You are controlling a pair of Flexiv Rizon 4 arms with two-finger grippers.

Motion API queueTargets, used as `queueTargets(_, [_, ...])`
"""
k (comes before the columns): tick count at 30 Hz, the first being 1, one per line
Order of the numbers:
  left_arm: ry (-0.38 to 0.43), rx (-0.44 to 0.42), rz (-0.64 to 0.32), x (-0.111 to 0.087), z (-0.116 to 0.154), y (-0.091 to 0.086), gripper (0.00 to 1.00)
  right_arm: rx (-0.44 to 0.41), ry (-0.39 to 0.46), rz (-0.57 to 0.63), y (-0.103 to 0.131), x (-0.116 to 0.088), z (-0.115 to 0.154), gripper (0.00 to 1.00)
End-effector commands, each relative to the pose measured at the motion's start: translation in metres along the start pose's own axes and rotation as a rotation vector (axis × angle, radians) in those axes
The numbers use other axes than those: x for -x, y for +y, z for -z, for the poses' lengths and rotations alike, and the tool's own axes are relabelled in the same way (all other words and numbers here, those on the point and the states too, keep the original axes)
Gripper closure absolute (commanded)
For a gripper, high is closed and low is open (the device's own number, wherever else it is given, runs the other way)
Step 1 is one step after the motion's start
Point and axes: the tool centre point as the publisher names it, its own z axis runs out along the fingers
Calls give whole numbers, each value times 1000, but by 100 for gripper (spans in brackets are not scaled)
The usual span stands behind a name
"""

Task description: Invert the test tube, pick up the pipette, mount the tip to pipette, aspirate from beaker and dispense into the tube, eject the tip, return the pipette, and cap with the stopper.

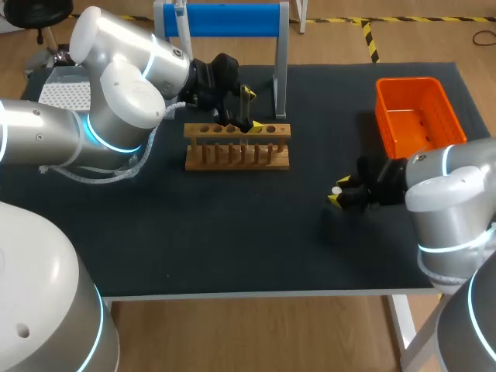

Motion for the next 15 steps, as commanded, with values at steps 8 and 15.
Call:
queueTargets(8, [3, 3, 0, 1, -1, 0, 0, -7, 1, -1, 0, 1, -2, 52])
queueTargets(15, [3, 3, 0, 1, -1, 0, 0, -7, 1, -1, 0, 1, -3, 53])
